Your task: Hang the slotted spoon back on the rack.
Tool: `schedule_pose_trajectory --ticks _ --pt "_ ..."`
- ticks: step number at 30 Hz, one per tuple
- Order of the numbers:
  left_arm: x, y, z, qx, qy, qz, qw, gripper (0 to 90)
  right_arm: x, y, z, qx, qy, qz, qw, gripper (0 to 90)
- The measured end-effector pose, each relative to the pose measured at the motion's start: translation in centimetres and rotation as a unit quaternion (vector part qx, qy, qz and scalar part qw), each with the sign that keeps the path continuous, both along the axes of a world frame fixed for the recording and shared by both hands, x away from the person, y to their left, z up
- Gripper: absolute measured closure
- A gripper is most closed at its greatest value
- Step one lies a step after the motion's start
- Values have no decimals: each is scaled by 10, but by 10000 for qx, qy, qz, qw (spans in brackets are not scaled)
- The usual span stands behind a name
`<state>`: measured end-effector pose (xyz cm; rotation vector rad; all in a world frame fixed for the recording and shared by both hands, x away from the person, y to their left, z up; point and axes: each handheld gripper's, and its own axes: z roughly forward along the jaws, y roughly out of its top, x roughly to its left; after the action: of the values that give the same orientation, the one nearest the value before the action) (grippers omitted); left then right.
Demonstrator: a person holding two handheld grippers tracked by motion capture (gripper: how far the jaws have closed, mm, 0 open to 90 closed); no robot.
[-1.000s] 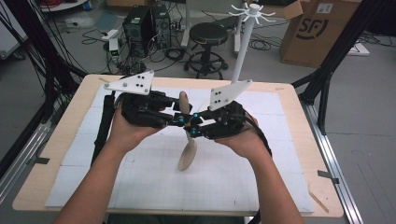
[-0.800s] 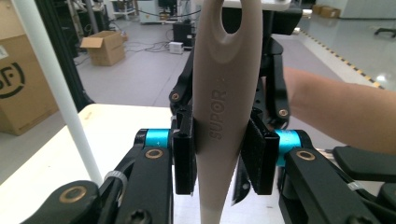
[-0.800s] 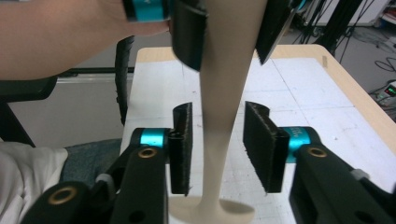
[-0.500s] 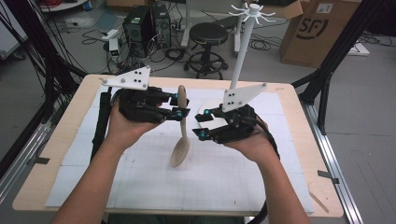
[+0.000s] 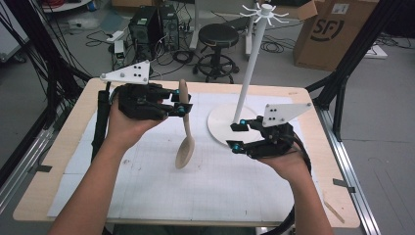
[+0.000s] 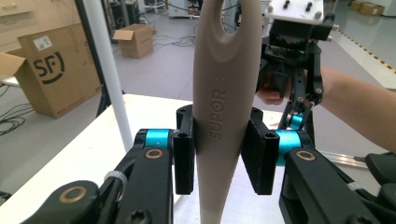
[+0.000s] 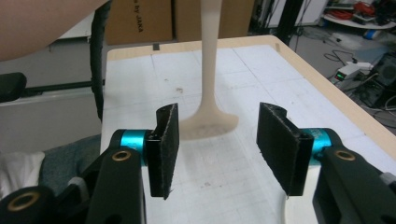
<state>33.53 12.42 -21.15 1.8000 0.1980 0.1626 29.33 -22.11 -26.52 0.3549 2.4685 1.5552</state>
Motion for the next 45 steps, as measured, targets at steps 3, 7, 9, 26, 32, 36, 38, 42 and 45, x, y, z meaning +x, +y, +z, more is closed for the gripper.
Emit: schedule_pose_trajectory --ticks 3,7,9,26,32,36,38,42,45 --pt "3 3 0 -56 30 61 10000 681 -2 -6 -8 23 -10 -96 10000 455" --pt "6 5 1 -42 35 111 9999 681 -6 -13 -15 142 -14 -217 9997 435" --pt "8 5 1 -56 39 128 9999 681 -7 -16 -19 183 -19 -293 9994 427" --pt "22 7 -3 22 111 263 9996 681 -6 -39 -56 160 135 -686 9974 375" --pt "28 6 -1 -59 142 309 9994 681 -8 -43 -56 236 123 -753 9968 361" --pt "31 1 6 -22 112 315 9994 680 -7 -41 -59 223 137 -766 9967 351" --pt "34 -1 10 -2 104 327 9994 680 -7 -40 -59 204 164 -761 9968 348" --pt "40 -4 16 17 104 349 9993 680 -8 -41 -59 240 176 -780 9965 333" --pt "43 -7 18 22 106 367 9993 680 -8 -41 -59 262 141 -762 9966 331"
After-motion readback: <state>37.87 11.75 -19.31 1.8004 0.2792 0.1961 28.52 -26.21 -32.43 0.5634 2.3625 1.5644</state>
